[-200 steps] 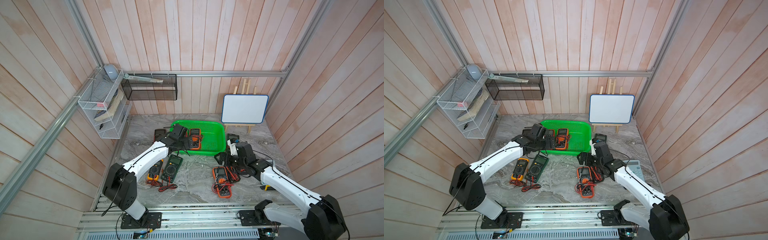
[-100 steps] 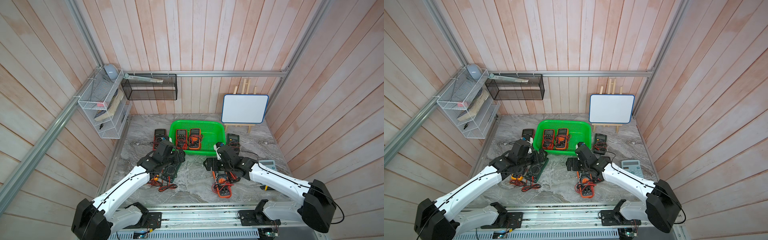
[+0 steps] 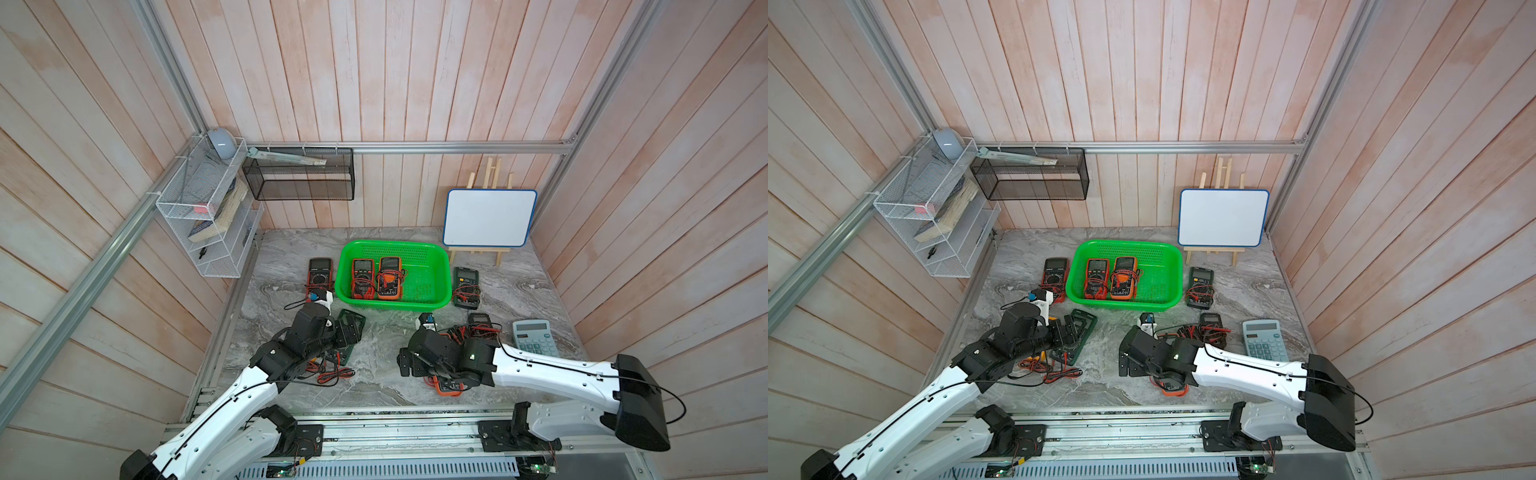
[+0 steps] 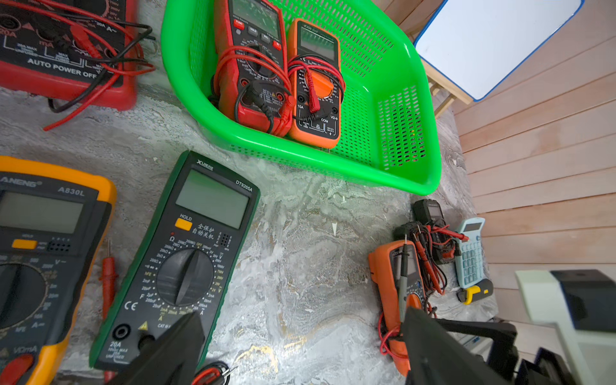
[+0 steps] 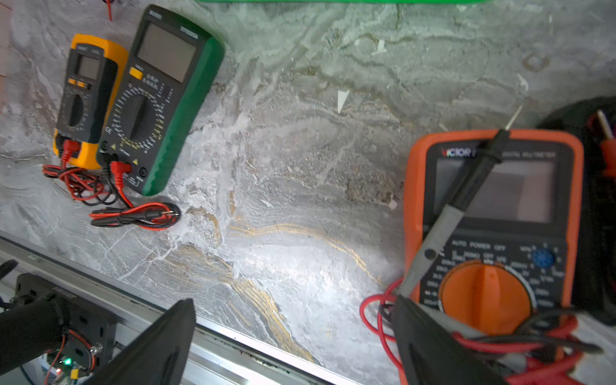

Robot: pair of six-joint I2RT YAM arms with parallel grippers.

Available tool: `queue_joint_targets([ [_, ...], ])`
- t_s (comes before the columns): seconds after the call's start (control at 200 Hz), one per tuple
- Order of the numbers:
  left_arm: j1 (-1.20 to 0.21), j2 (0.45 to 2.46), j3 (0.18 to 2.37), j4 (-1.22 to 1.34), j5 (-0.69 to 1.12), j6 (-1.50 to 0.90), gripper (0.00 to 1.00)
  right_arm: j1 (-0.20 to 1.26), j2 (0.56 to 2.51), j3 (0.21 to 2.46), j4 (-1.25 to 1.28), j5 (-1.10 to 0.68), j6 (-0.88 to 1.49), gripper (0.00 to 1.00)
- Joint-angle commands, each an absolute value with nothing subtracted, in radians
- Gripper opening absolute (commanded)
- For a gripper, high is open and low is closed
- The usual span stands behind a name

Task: Put the multimeter into the basket
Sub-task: Pick up the multimeter from the center of the board.

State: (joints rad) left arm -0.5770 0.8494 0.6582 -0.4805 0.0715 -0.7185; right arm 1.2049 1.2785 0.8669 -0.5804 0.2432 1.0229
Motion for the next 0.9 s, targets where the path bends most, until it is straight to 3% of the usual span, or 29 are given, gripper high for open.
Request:
queue_joint_targets([
  [0.0,-0.579,0.846,0.636,-0.489,0.119,-0.743,1.0,1.26,1.272,0.859,-0.711,0.319,1.136,0.98],
  [0.43,-0.612,0.913,0.651,-0.468,0.112,-0.735,1.0,1.319,0.938,0.62,-0.788,0.336,1.322,0.98],
  [0.895,-0.631,0.95,0.676,-0.454,0.104,-0.747,1.0,1.317,1.049,0.619,-0.857,0.409,1.267,0.98],
])
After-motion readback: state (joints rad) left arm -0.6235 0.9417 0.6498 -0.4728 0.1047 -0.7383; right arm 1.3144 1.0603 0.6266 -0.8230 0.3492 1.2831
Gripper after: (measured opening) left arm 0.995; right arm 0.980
